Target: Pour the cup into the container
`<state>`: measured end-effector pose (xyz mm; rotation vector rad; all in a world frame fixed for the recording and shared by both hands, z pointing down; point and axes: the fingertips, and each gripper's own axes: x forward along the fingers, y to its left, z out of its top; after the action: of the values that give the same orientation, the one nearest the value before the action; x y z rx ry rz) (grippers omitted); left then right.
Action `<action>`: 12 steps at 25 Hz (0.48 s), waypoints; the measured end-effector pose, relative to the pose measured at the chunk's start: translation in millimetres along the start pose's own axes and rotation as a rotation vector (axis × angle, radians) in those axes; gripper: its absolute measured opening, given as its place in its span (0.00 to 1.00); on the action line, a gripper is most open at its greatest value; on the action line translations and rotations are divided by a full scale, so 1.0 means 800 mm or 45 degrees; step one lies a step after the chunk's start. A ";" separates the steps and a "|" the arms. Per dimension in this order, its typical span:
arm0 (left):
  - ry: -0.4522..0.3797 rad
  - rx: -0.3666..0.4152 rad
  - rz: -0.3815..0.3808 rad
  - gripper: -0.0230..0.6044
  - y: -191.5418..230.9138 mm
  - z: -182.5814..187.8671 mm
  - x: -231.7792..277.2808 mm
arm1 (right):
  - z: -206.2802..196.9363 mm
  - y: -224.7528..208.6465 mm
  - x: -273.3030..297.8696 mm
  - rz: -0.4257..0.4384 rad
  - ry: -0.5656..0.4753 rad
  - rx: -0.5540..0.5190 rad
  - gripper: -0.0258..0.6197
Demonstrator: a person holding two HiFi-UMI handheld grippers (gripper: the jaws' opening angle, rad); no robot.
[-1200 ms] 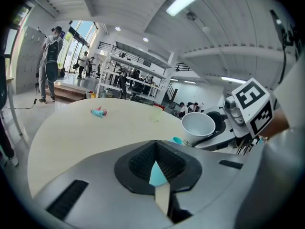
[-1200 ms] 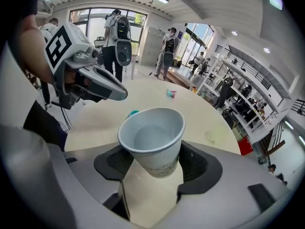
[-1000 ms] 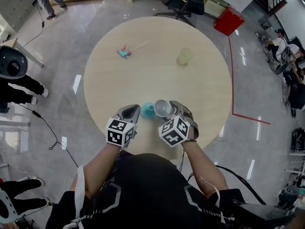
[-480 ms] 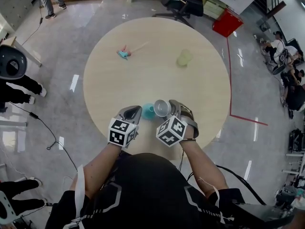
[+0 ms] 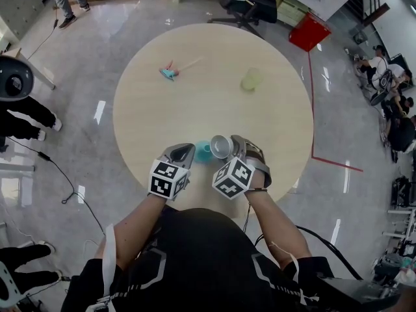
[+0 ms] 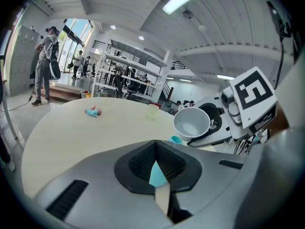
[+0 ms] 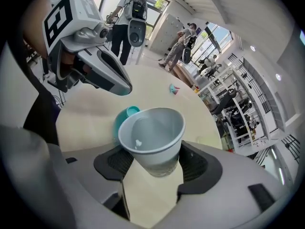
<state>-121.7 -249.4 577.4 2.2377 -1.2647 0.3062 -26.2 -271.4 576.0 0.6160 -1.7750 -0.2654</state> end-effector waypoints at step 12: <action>-0.004 -0.015 -0.004 0.04 0.001 0.001 0.006 | 0.003 -0.003 0.001 -0.019 0.033 -0.069 0.51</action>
<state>-120.0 -253.3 579.3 2.2310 -1.2610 0.2931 -28.2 -274.3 574.8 0.5916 -1.7333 -0.3139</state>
